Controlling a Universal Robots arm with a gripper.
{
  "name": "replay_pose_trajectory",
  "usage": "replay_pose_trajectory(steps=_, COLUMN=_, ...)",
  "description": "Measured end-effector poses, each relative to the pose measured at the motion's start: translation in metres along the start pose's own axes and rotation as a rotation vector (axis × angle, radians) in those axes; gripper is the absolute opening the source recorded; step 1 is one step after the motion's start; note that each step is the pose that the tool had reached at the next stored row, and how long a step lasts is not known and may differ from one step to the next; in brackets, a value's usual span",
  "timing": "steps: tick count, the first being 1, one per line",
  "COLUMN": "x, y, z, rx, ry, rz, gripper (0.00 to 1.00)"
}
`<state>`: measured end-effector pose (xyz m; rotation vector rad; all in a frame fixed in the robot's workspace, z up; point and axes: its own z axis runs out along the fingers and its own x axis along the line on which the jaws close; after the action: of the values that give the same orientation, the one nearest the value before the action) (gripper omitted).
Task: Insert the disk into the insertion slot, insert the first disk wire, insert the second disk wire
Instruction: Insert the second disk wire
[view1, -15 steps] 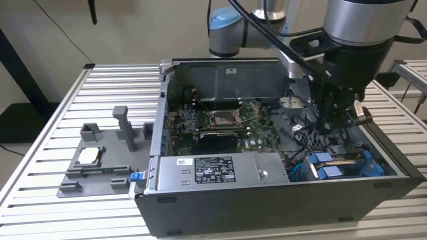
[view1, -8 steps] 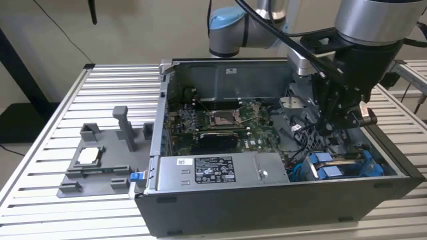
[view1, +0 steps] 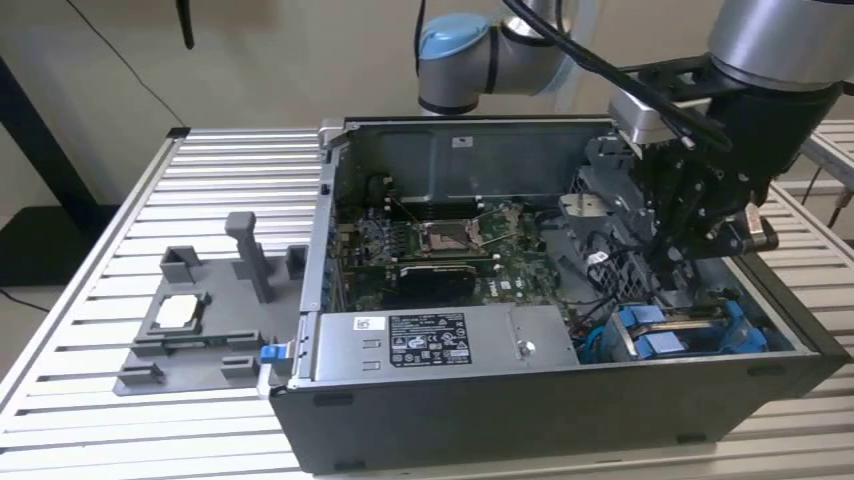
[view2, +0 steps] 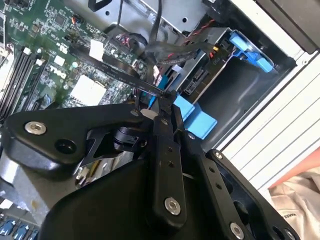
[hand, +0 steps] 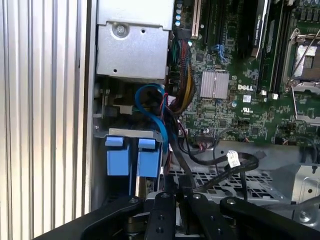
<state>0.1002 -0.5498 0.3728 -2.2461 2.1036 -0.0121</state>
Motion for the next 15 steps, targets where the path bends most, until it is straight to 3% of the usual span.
replay_pose_trajectory(steps=4, x=0.0032, y=-0.0080, z=0.0009, rx=-0.0169, ry=-0.0012, rz=0.001, gripper=0.16)
replay_pose_trajectory(steps=10, x=0.0159, y=-0.0103, z=0.0044, rx=-0.0220, ry=-0.0058, rz=0.001, gripper=0.16)
replay_pose_trajectory(steps=12, x=0.0175, y=-0.0116, z=0.0065, rx=-0.0216, ry=-0.0134, rz=0.002, gripper=0.16)
replay_pose_trajectory(steps=15, x=0.0192, y=-0.0129, z=0.0097, rx=-0.0203, ry=-0.0305, rz=0.005, gripper=0.16)
